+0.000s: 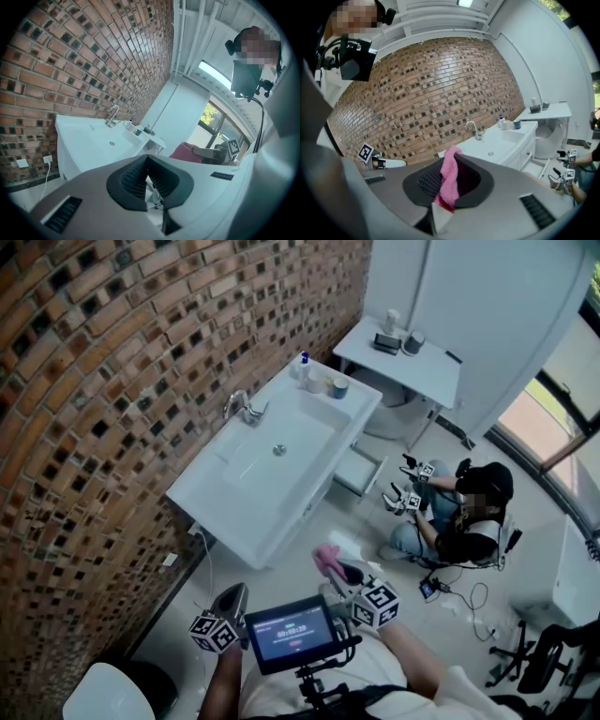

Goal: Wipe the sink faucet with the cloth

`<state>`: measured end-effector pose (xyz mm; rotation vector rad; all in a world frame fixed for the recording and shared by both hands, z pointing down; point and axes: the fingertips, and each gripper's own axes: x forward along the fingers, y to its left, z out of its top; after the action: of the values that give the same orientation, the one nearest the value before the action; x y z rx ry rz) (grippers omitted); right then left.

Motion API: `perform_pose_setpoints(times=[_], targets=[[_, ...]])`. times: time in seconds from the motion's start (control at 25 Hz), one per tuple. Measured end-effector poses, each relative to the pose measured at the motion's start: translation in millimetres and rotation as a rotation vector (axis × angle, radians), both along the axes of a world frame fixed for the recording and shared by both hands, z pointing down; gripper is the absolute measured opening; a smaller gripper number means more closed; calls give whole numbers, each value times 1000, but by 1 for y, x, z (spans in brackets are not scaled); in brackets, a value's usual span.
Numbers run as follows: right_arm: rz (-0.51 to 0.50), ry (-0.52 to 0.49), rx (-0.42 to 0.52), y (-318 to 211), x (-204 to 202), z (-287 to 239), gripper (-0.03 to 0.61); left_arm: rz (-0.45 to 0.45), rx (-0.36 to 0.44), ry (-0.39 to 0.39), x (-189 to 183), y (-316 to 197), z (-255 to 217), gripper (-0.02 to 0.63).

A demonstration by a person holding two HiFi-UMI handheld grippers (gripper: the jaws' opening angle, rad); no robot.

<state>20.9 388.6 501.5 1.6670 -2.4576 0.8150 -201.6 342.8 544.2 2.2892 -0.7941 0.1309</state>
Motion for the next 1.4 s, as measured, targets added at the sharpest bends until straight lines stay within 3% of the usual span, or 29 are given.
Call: perform_pose_setpoints(times=[0.24, 0.4, 0.52, 0.76, 0.92, 1.08, 1.2, 1.32, 1.4], targets=[[24, -49, -14, 13, 14, 3, 52, 41, -16, -12, 18, 8, 6, 3], [51, -83, 48, -12, 21, -23, 54, 55, 46, -1, 25, -18, -12, 3], [94, -215, 39, -16, 28, -26, 54, 77, 38, 21, 31, -16, -13, 3], [90, -422, 66, -21, 44, -51, 55, 225, 46, 211, 81, -11, -52, 18], [5, -520, 103, -23, 36, -87, 54, 324, 65, 267, 118, -6, -79, 151], [-149, -610, 110, -24, 19, -107, 54, 434, 118, 304, 153, -7, -108, 188], [-282, -700, 68, -18, 2, -109, 54, 526, 105, 304, 174, 5, -118, 334], [-407, -740, 15, -19, -16, -110, 54, 621, 45, 357, 197, 24, -126, 334], [-429, -721, -7, -24, -23, -105, 55, 619, 17, 372, 207, 27, -126, 334]])
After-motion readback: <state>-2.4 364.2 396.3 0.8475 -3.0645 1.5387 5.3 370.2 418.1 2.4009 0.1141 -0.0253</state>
